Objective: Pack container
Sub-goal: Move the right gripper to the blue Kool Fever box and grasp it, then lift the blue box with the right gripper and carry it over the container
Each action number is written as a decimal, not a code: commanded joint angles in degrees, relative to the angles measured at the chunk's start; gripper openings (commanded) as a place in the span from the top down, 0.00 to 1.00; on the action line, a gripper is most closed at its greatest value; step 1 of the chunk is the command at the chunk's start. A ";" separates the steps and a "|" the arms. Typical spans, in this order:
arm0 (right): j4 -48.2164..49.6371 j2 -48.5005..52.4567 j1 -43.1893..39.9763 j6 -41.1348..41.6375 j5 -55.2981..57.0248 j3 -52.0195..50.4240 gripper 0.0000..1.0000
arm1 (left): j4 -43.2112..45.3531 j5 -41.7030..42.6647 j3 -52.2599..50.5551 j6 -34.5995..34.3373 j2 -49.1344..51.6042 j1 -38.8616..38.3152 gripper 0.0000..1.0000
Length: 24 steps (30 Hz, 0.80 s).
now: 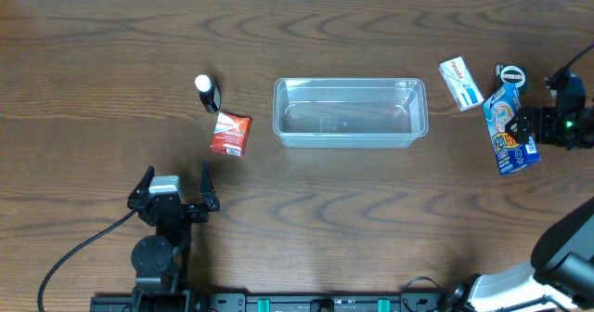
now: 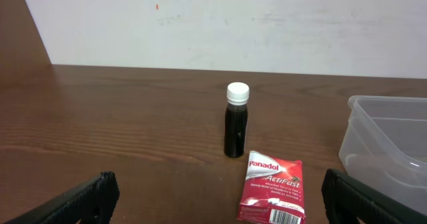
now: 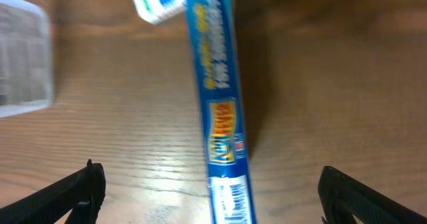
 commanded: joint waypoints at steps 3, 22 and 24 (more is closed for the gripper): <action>0.04 0.98 0.70 4.83 3.80 0.96 0.01 | -1.88 -0.09 -1.33 0.35 -0.37 0.39 0.02; 6.21 1.01 3.80 0.26 2.16 -2.03 0.51 | -1.88 -0.09 -1.33 0.35 -0.37 0.42 0.02; 6.45 1.01 3.82 -0.76 1.99 -2.12 0.46 | -1.88 -0.09 -1.33 0.35 -0.37 0.42 0.02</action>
